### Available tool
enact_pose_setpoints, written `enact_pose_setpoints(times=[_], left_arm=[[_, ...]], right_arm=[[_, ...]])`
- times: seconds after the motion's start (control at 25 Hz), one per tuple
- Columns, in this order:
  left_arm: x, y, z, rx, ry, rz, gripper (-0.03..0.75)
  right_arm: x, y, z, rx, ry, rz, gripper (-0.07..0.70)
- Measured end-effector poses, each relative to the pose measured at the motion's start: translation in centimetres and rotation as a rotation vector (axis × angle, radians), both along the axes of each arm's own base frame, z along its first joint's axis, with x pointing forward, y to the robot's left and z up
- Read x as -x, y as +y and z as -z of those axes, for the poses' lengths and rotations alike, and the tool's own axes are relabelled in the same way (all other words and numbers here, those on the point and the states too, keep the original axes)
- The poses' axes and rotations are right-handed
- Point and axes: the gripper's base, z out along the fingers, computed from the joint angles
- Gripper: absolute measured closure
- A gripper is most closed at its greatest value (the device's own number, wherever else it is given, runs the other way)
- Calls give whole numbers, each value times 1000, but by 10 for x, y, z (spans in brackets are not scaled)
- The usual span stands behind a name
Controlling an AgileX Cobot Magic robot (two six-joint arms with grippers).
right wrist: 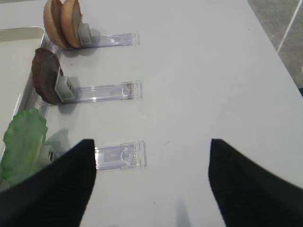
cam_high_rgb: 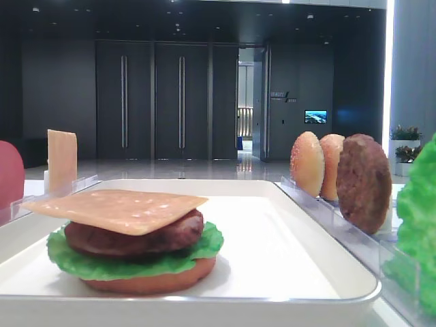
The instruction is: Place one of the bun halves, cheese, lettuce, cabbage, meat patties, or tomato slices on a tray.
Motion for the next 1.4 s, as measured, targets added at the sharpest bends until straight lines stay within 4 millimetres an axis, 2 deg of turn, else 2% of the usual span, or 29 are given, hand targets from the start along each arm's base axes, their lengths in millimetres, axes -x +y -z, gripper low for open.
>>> enact_pose_setpoints(times=[0.16, 0.36, 0.44, 0.64, 0.8, 0.96, 1.16, 1.4], left_arm=[[9, 27, -10, -21, -28, -74, 230], [13, 29, -15, -19, -41, -80, 230], [24, 28, -20, -19, -61, -79, 230], [82, 24, -31, -21, -137, -79, 230], [133, 21, -31, -23, -211, -76, 231], [175, 16, -30, 3, -302, -73, 231], [217, 8, -24, 50, -415, -50, 231], [258, 5, -10, 44, -527, -35, 231]], right_arm=[[0, 0, 0, 0, 0, 0, 153], [0, 0, 0, 0, 0, 0, 153], [0, 0, 0, 0, 0, 0, 153], [0, 0, 0, 0, 0, 0, 153], [0, 0, 0, 0, 0, 0, 153], [0, 0, 0, 0, 0, 0, 153], [0, 0, 0, 0, 0, 0, 153], [0, 0, 0, 0, 0, 0, 153]])
